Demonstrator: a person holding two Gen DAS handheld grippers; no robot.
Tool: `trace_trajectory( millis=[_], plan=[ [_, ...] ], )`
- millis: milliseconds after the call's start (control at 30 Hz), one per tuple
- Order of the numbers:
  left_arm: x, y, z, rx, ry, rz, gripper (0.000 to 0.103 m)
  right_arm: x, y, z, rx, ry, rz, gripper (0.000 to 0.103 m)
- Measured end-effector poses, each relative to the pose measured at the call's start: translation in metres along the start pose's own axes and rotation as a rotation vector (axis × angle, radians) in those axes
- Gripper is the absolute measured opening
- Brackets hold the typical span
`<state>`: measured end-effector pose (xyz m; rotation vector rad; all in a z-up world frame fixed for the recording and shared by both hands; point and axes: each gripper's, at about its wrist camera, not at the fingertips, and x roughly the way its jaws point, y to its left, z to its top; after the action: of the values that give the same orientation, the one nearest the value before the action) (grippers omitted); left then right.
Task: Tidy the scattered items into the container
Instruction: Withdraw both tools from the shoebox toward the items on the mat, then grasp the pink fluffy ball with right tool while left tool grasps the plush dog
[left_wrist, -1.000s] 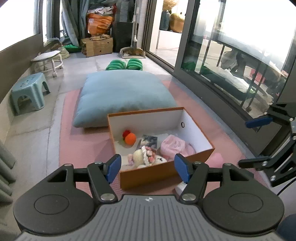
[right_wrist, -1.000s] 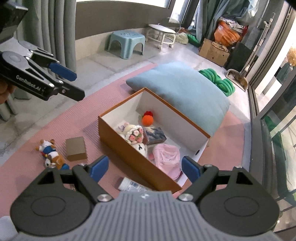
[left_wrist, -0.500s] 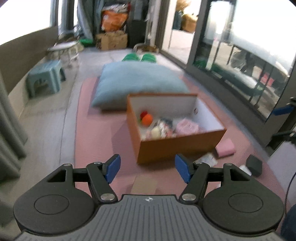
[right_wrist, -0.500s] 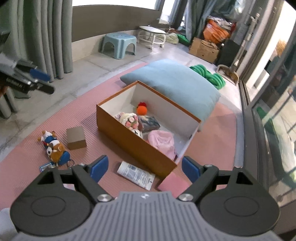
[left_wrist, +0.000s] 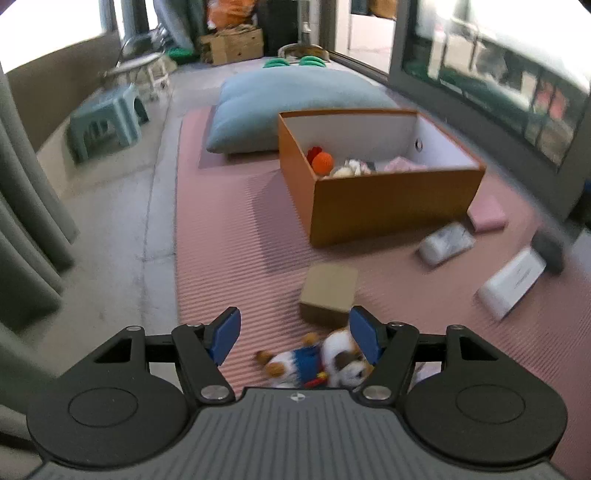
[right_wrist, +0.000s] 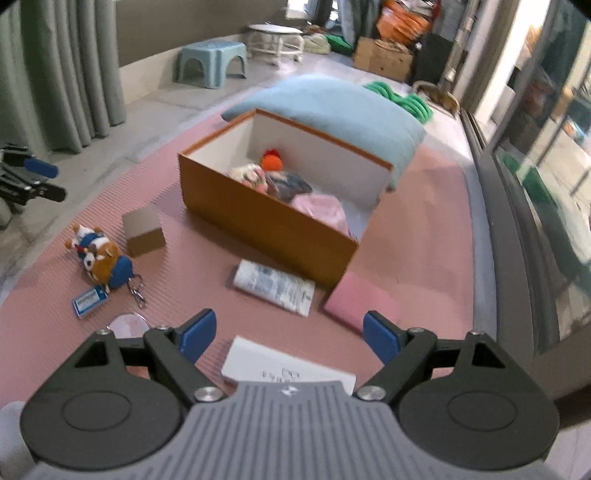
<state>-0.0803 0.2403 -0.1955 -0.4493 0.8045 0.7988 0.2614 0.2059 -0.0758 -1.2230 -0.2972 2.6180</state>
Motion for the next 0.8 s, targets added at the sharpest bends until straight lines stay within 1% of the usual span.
trace_trajectory(
  millis=[67,167,267,367,533,700,800],
  plan=[
    [0.003,-0.002,-0.008,0.047,0.004,0.003,0.077,0.004,-0.001,-0.010,0.026,0.015,-0.009,0.088],
    [0.008,-0.001,-0.017,0.075,0.011,-0.011,0.077,0.010,0.001,-0.026,0.064,0.039,-0.010,0.088],
    [0.015,0.000,-0.025,0.115,0.001,-0.005,0.078,0.018,0.009,-0.041,0.091,0.068,-0.001,0.088],
    [0.024,-0.002,-0.031,0.156,-0.003,-0.012,0.078,0.025,0.024,-0.055,0.107,0.099,0.021,0.088],
    [0.040,-0.015,-0.036,0.262,-0.003,-0.043,0.081,0.037,0.051,-0.070,0.138,0.138,0.074,0.088],
    [0.059,-0.030,-0.039,0.316,0.018,-0.065,0.081,0.049,0.080,-0.078,0.135,0.168,0.122,0.088],
    [0.070,-0.038,-0.042,0.344,0.027,-0.078,0.081,0.055,0.093,-0.080,0.125,0.181,0.134,0.088]
  ],
)
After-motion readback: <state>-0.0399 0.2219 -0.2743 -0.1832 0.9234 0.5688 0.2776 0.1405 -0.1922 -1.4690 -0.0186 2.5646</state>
